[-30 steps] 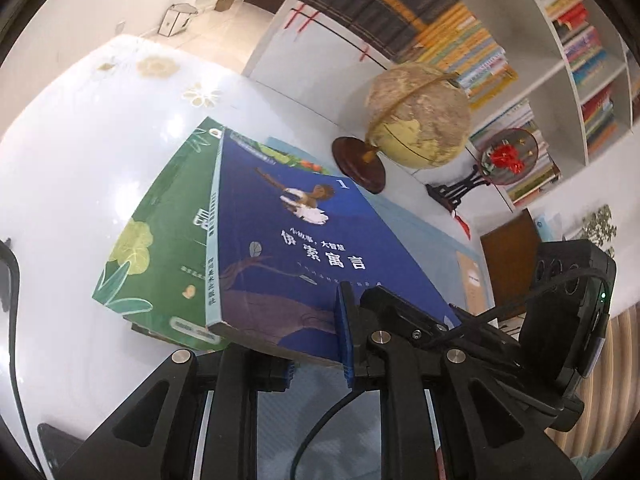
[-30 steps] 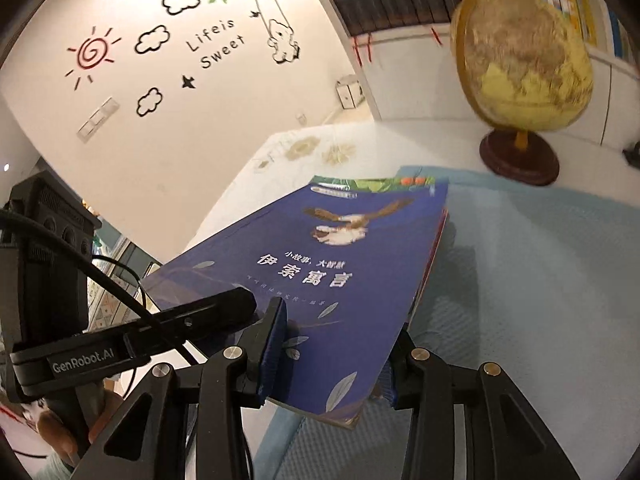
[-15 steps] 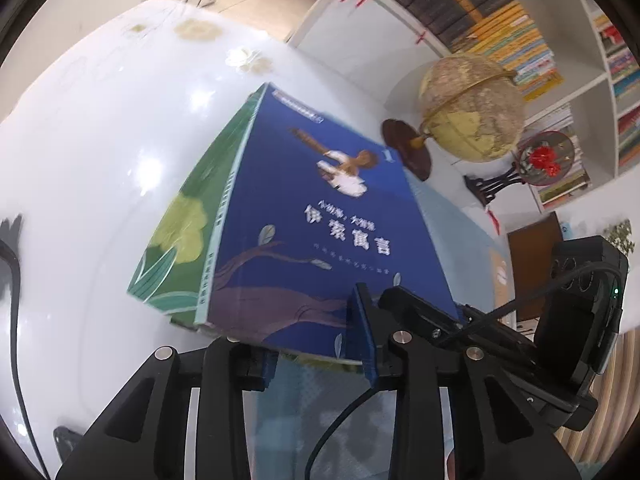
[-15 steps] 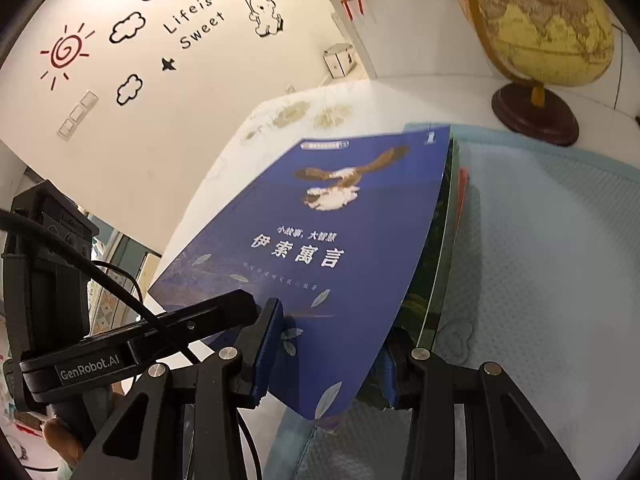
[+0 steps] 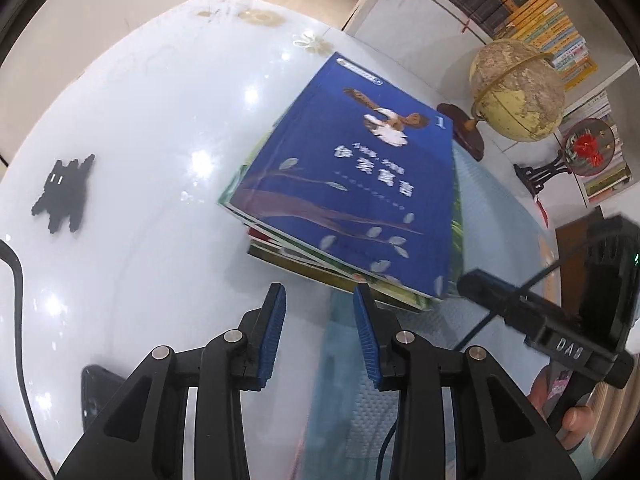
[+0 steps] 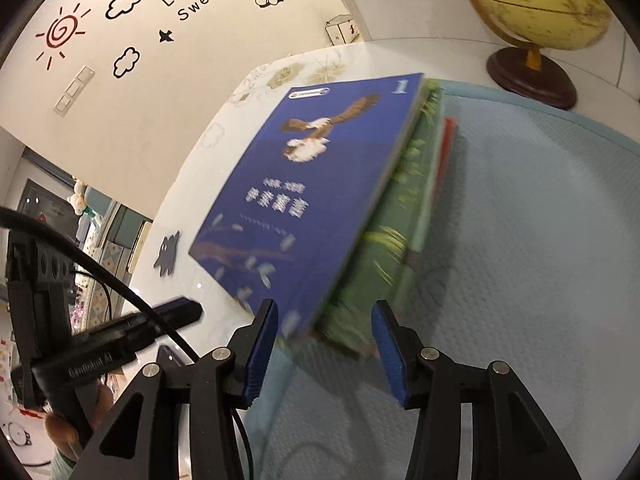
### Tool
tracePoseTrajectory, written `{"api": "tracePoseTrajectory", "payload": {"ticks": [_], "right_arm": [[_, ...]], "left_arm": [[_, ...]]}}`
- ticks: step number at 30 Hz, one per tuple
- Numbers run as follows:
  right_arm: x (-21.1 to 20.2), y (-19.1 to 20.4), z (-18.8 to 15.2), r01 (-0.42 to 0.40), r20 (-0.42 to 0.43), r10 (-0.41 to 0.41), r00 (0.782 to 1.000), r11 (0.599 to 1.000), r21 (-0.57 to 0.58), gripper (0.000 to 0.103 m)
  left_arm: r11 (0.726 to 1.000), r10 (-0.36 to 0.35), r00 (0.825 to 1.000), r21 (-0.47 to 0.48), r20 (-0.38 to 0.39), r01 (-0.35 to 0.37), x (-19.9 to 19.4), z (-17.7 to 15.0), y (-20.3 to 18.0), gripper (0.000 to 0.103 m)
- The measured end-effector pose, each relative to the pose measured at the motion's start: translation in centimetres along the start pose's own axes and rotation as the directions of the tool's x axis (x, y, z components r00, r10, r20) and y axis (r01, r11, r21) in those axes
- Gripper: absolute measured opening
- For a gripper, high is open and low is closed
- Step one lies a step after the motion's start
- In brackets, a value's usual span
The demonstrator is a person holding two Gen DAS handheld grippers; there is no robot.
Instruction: Organize books
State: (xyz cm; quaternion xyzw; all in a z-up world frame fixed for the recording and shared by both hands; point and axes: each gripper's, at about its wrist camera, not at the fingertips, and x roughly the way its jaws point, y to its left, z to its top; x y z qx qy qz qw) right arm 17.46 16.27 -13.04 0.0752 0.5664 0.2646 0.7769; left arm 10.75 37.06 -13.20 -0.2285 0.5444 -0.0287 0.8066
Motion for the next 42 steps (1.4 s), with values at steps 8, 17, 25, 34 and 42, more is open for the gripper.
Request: {"api": "tracePoseTrajectory", "payload": {"ticks": [8, 17, 25, 34, 42], "right_arm": [[-5.3, -8.8, -5.6, 0.027, -0.004, -0.027, 1.000, 0.994, 0.107, 0.057], [-16.9, -24.7, -13.5, 0.129, 0.014, -0.139, 0.990, 0.949, 0.286, 0.059], [-27.9, -39.2, -18.4, 0.200, 0.101, -0.279, 0.955, 0.857, 0.474, 0.060], [-33.9, -48.3, -19.0, 0.246, 0.148, -0.384, 0.911, 0.796, 0.552, 0.068], [-33.3, -50.0, -15.7, 0.300, 0.160, -0.434, 0.887, 0.803, 0.516, 0.068]], "left_arm": [[0.999, -0.010, 1.000, 0.049, 0.012, 0.010, 0.6, -1.0, -7.7, 0.032], [0.980, -0.094, 0.994, 0.171, -0.059, 0.103, 6.1, -3.0, -24.8, 0.032], [0.914, -0.169, 0.971, 0.342, -0.169, 0.218, 12.0, -6.2, -42.0, 0.033], [0.863, -0.103, 0.974, 0.468, -0.203, 0.189, 17.3, -7.4, -53.3, 0.033], [0.851, -0.022, 0.979, 0.511, -0.202, 0.125, 21.1, -6.8, -56.6, 0.033]]}}
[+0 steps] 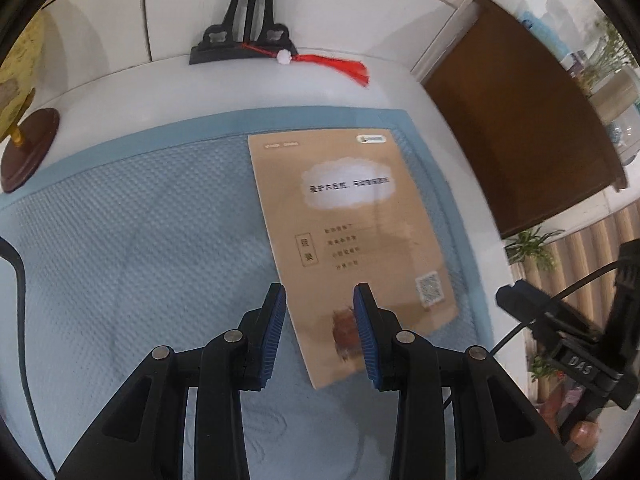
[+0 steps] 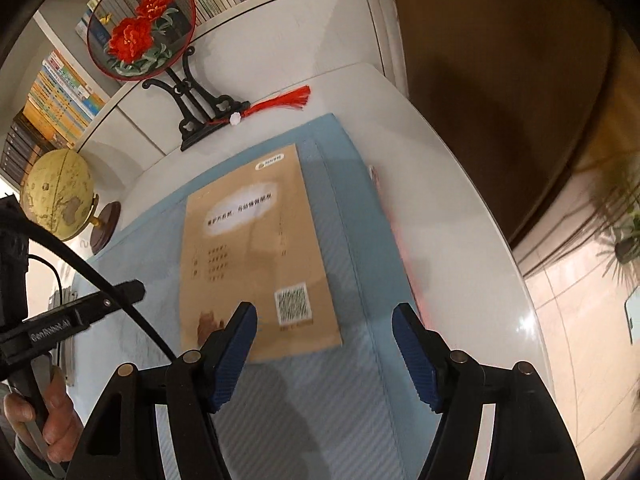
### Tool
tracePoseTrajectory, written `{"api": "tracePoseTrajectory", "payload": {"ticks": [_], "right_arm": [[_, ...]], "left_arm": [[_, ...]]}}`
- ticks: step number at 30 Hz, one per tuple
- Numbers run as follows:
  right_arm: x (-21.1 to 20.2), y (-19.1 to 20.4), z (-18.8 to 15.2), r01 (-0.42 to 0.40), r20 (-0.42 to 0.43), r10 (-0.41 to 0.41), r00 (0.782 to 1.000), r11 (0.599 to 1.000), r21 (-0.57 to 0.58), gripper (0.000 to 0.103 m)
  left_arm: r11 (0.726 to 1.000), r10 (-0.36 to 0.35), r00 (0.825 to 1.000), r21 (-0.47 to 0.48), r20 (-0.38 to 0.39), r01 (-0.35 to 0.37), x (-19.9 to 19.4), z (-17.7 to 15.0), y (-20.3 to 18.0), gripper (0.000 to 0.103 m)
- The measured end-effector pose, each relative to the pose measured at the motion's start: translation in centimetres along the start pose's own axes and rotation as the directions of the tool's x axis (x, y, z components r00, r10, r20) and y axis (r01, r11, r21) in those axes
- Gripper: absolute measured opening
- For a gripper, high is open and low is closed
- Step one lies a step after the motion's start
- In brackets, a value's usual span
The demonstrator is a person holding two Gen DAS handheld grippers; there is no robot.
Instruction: Organize books
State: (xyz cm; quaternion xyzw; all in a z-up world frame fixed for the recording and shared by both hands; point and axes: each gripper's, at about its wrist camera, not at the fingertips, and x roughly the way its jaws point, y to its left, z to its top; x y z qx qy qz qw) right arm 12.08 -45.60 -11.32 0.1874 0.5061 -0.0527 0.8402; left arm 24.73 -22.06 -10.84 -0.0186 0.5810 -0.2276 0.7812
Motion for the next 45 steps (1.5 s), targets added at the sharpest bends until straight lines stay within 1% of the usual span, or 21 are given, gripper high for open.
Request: {"api": "tracePoseTrajectory", "payload": {"ticks": [3, 6, 10, 12, 13, 17, 20, 22, 23, 24, 25, 28, 30, 34, 37, 39, 41, 42, 43, 44, 45], "right_arm": [[1.3, 0.7, 1.0, 0.020, 0.006, -0.020, 1.000, 0.999, -0.032, 0.068], [2.4, 1.7, 1.6, 0.046, 0.023, -0.044, 0.999, 0.996, -0.078, 0.068], [3.7, 2.7, 2.3, 0.051, 0.041, -0.047, 0.998, 0.992, -0.117, 0.068], [4.2, 3.0, 2.5, 0.047, 0.047, -0.041, 0.998, 0.990, -0.131, 0.064], [4.6, 3.2, 2.7, 0.047, 0.049, -0.041, 0.998, 0.989, -0.137, 0.060], [5.8, 3.1, 3.0, 0.043, 0.048, -0.037, 0.998, 0.990, -0.133, 0.053], [6.6, 2.5, 3.1, 0.036, 0.040, -0.032, 0.999, 0.994, -0.104, 0.052], [7.6, 1.7, 3.2, -0.004, 0.009, 0.005, 1.000, 0.998, -0.059, 0.052], [8.2, 1.3, 3.2, -0.036, -0.011, 0.036, 0.999, 0.999, -0.036, 0.052], [8.5, 1.0, 3.0, -0.056, -0.025, 0.056, 0.998, 0.998, -0.015, 0.053], [8.5, 0.8, 2.9, -0.065, -0.018, 0.065, 0.998, 0.998, 0.000, 0.053], [8.3, 1.4, 2.7, -0.065, -0.021, 0.064, 0.998, 0.998, -0.015, 0.053], [8.2, 1.8, 2.3, -0.082, -0.030, 0.081, 0.996, 0.996, -0.024, 0.054], [7.6, 2.9, 1.0, -0.045, -0.041, 0.042, 0.998, 0.996, -0.077, 0.054], [7.0, 2.9, -0.2, -0.064, -0.068, 0.059, 0.996, 0.995, -0.076, 0.054], [6.4, 3.0, -1.2, -0.082, -0.085, 0.073, 0.994, 0.992, -0.099, 0.053], [6.1, 2.9, -2.1, -0.049, -0.077, 0.039, 0.996, 0.991, -0.123, 0.053], [6.0, 2.8, -2.3, -0.043, -0.071, 0.035, 0.997, 0.992, -0.120, 0.053], [6.1, 2.8, -2.5, -0.044, -0.064, 0.037, 0.997, 0.993, -0.112, 0.054], [6.2, 2.9, -2.4, -0.044, -0.064, 0.037, 0.997, 0.992, -0.114, 0.058], [6.4, 3.4, -2.3, -0.053, -0.065, 0.045, 0.997, 0.990, -0.130, 0.059]], "left_arm": [[1.000, 0.029, 0.999, 0.000, -0.013, -0.029, 1.3, 0.4, 0.1, 0.033], [0.999, 0.042, 0.999, -0.019, -0.027, -0.042, 2.4, 0.5, 0.7, 0.033], [0.998, 0.053, 0.998, -0.014, -0.025, -0.053, 3.2, 0.4, 1.0, 0.033], [0.998, 0.054, 0.998, -0.011, -0.029, -0.054, 3.7, 0.4, 1.0, 0.033], [0.999, 0.050, 0.998, -0.011, -0.032, -0.050, 3.9, 0.5, 1.1, 0.033], [0.999, 0.032, 0.999, -0.003, -0.037, -0.032, 4.6, 0.4, 1.0, 0.033], [1.000, 0.016, 0.999, 0.007, -0.047, -0.016, 5.3, 0.3, 0.7, 0.033], [1.000, 0.019, 0.999, 0.012, -0.039, -0.019, 5.5, 0.3, 0.5, 0.033], [1.000, 0.017, 0.999, 0.011, -0.037, -0.016, 5.5, 0.3, 0.5, 0.033], [1.000, 0.013, 0.999, 0.008, -0.036, -0.013, 5.5, 0.3, 0.6, 0.033], [1.000, 0.002, 0.999, -0.001, -0.033, -0.002, 5.5, 0.3, 0.7, 0.033], [1.000, -0.025, 0.999, -0.015, -0.031, 0.025, 5.5, 0.3, 1.1, 0.033], [0.999, -0.034, 0.999, -0.016, -0.032, 0.033, 5.3, 0.0, 1.1, 0.032], [0.999, -0.038, 0.998, -0.010, -0.043, 0.037, 4.8, -1.2, 1.1, 0.033], [0.999, -0.053, 0.996, -0.009, -0.067, 0.053, 4.0, -2.4, 1.4, 0.032], [0.998, -0.062, 0.995, -0.018, -0.078, 0.060, 3.6, -3.5, 1.7, 0.032], [0.998, -0.053, 0.996, -0.028, -0.074, 0.051, 3.1, -4.5, 1.9, 0.032], [0.998, -0.055, 0.996, -0.031, -0.072, 0.053, 3.0, -4.8, 1.9, 0.032], [0.997, -0.066, 0.995, -0.037, -0.072, 0.064, 3.0, -5.0, 1.9, 0.032], [0.995, -0.089, 0.993, -0.048, -0.078, 0.086, 3.1, -5.1, 1.8, 0.032], [0.993, -0.103, 0.991, -0.059, -0.082, 0.099, 3.4, -5.1, 1.7, 0.033]]}}
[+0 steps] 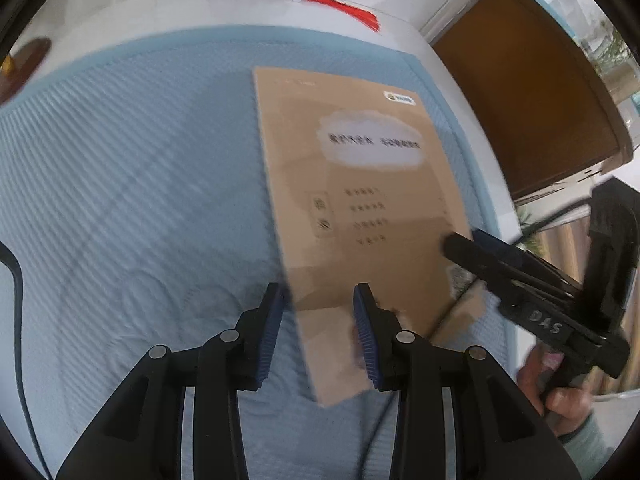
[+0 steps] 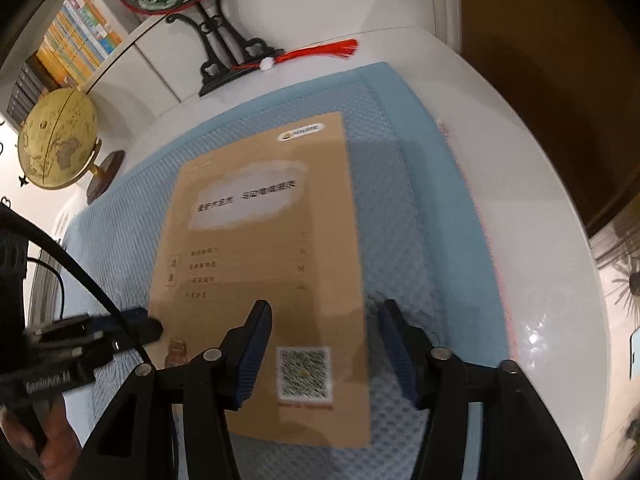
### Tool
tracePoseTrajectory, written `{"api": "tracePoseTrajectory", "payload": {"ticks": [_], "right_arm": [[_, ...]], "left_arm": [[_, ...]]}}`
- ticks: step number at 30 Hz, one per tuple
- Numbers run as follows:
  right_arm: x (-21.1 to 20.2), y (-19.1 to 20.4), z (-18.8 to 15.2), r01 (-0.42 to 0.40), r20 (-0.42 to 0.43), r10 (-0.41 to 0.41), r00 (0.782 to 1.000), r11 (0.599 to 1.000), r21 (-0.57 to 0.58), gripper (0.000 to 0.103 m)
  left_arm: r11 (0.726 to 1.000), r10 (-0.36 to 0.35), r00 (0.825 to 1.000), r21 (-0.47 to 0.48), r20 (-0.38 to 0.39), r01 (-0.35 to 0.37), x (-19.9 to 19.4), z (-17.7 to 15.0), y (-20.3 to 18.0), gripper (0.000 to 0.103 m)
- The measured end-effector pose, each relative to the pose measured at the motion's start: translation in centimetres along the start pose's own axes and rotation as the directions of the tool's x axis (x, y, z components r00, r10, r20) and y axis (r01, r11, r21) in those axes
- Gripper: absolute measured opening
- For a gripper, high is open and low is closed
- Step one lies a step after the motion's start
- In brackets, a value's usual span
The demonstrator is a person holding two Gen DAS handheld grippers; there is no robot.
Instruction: Organize books
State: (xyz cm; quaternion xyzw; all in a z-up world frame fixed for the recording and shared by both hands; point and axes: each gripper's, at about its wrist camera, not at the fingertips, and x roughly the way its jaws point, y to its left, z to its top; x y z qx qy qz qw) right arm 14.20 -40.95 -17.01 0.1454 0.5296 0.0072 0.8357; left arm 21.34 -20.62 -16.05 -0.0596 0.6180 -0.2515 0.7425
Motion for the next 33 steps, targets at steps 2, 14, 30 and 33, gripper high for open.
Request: {"api": "tracePoseTrajectory", "payload": {"ticks": [2, 14, 30, 33], "right_arm": [[0.3, 0.5, 0.4, -0.009, -0.003, 0.009, 1.000, 1.000, 0.005, 0.064], [-4.9, -1.4, 1.2, -0.646, 0.141, 0.633, 0.761, 0.719, 0.257, 0.064], [-4.9, 17.5, 1.7, -0.784, -0.133, 0.778, 0.613, 0.620, 0.014, 0.063], [-3.3, 19.3, 0.3, -0.702, -0.203, 0.681, 0.703, 0.710, -0.049, 0.065]], "left_arm": [[1.000, 0.023, 1.000, 0.003, 0.014, -0.023, 0.2, 0.1, -0.3, 0.033], [0.976, -0.158, 0.987, -0.148, 0.040, 0.163, -1.0, -2.5, 3.8, 0.033], [0.885, 0.162, 0.957, -0.465, 0.241, -0.033, -12.0, -10.8, 15.7, 0.032], [0.850, 0.236, 0.950, -0.518, 0.206, -0.099, -13.2, -12.5, 18.4, 0.032]]}}
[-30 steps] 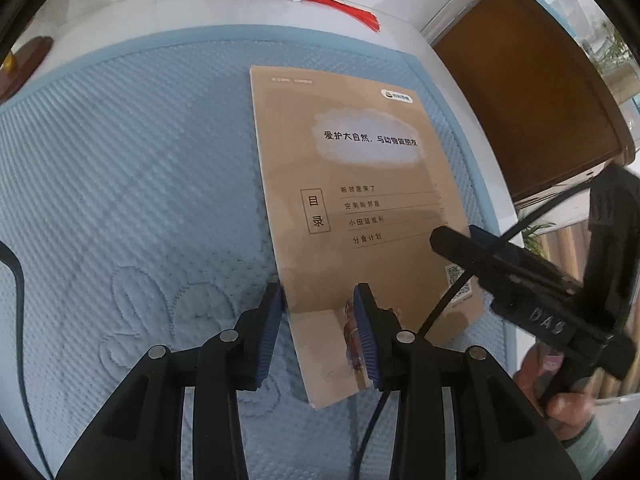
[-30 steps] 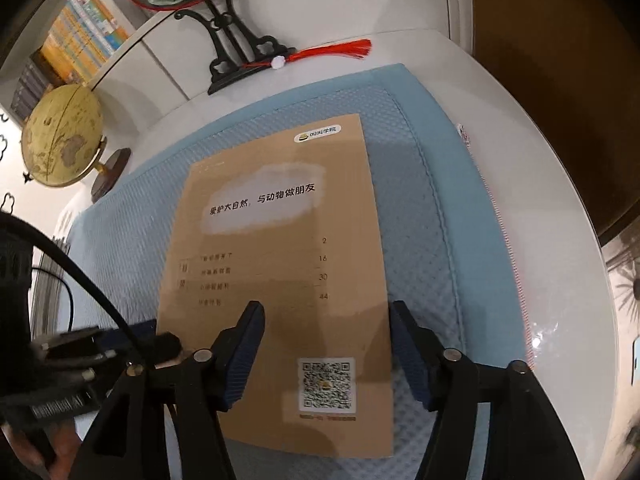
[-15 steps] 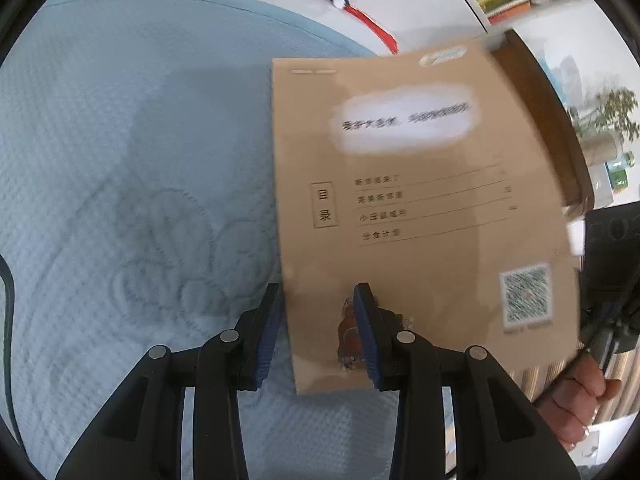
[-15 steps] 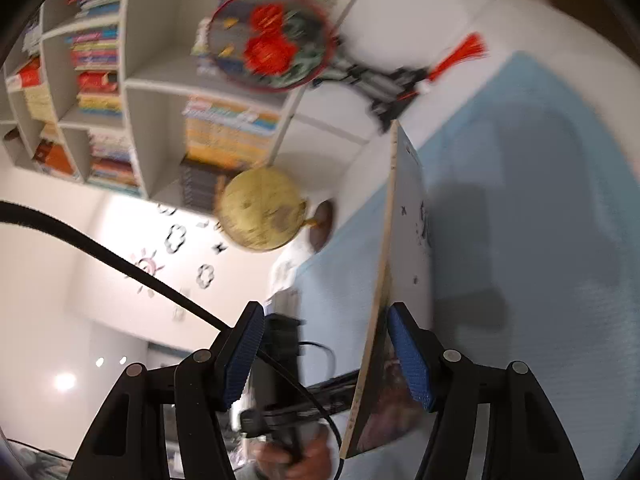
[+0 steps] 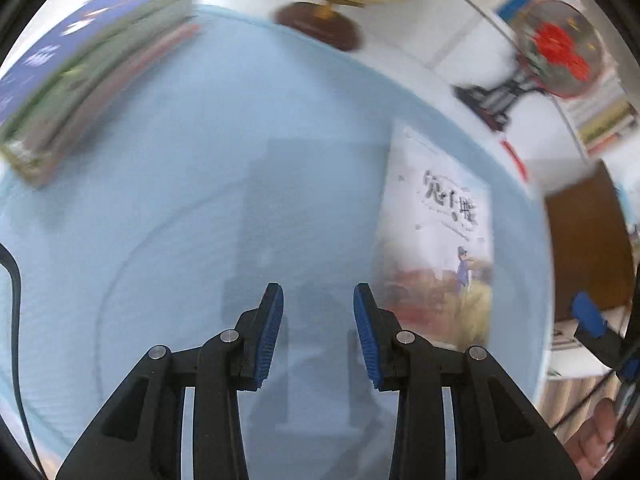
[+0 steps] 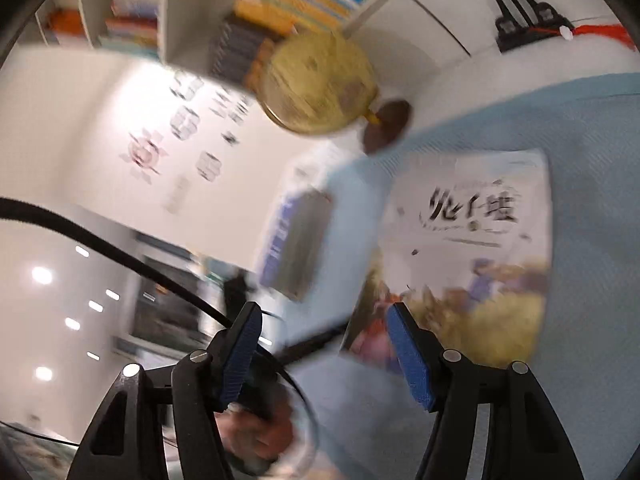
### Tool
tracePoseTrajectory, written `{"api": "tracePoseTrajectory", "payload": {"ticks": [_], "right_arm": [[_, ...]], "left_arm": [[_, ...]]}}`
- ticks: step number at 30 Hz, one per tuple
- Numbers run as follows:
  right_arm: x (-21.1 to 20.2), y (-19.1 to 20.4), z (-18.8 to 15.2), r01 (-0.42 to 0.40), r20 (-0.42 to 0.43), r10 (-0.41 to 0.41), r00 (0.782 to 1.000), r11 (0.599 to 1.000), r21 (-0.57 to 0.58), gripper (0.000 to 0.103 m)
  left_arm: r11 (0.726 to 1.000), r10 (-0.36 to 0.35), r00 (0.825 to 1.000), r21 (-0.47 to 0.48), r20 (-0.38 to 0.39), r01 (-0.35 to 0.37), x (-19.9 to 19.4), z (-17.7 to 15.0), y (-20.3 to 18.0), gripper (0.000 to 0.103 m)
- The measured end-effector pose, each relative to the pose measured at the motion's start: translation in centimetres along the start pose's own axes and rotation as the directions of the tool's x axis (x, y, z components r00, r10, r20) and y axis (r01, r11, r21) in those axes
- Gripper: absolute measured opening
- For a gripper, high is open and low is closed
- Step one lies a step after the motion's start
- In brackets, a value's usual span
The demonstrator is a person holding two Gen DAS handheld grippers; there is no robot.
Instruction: Organize books
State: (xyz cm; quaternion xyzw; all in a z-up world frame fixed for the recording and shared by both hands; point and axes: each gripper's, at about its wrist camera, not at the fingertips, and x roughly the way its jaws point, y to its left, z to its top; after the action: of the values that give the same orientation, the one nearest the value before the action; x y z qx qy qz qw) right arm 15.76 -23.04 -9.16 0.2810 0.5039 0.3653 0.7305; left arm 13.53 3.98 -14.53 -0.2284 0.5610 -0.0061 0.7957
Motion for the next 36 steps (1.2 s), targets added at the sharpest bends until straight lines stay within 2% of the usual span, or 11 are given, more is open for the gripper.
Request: {"api": "tracePoseTrajectory", "payload": {"ticks": [2, 5, 7, 12, 15, 18, 25, 29, 32, 35, 36], "right_arm": [[1.9, -0.3, -0.9, 0.159, -0.066, -0.162, 0.985, 0.986, -0.047, 0.067], [4.3, -2.2, -1.8, 0.380, -0.132, -0.387, 0.912, 0.922, -0.080, 0.067], [4.9, -3.9, -2.2, 0.469, -0.141, -0.473, 0.870, 0.881, -0.064, 0.067], [5.5, -5.4, -1.6, 0.601, -0.069, -0.606, 0.792, 0.795, -0.077, 0.042], [6.0, -6.1, -1.5, 0.565, -0.072, -0.566, 0.821, 0.824, -0.033, 0.041], [6.6, -6.0, -1.5, 0.551, -0.073, -0.552, 0.830, 0.834, -0.042, 0.041], [6.9, -5.0, -3.1, 0.540, -0.090, -0.547, 0.832, 0.837, -0.089, 0.041], [6.9, -4.6, -4.0, 0.558, -0.089, -0.568, 0.818, 0.822, -0.115, 0.042], [6.3, -4.9, -4.3, 0.574, -0.068, -0.583, 0.809, 0.810, -0.119, 0.043], [5.3, -5.8, -4.2, 0.523, -0.067, -0.527, 0.847, 0.850, -0.066, 0.043], [5.1, -6.2, -4.2, 0.506, -0.067, -0.508, 0.859, 0.861, -0.047, 0.043]], "left_arm": [[1.000, -0.005, 1.000, -0.020, -0.009, 0.005, -0.1, 0.0, 1.2, 0.032], [1.000, -0.018, 0.999, 0.003, -0.033, 0.018, 0.9, -0.1, 0.3, 0.032], [0.999, -0.042, 0.998, 0.029, -0.053, 0.044, 1.7, -0.2, -0.8, 0.032], [0.993, -0.021, 0.998, 0.116, -0.056, 0.028, 2.5, 0.3, -3.3, 0.032], [0.992, -0.031, 0.997, 0.119, -0.066, 0.039, 2.9, 0.8, -4.0, 0.032], [0.990, -0.045, 0.996, 0.129, -0.080, 0.055, 3.3, 0.9, -4.5, 0.032], [0.986, -0.051, 0.995, 0.151, -0.087, 0.064, 3.6, 0.7, -5.2, 0.033], [0.983, -0.115, 0.988, 0.133, -0.106, 0.128, 2.9, 0.2, -4.7, 0.033], [0.954, -0.279, 0.958, 0.100, -0.067, 0.284, 0.3, -0.1, -4.1, 0.033], [0.897, -0.436, 0.899, 0.055, -0.050, 0.438, -1.7, 0.1, -3.7, 0.033], [0.889, -0.453, 0.890, 0.051, -0.046, 0.455, -1.9, 0.3, -3.9, 0.033]]}}
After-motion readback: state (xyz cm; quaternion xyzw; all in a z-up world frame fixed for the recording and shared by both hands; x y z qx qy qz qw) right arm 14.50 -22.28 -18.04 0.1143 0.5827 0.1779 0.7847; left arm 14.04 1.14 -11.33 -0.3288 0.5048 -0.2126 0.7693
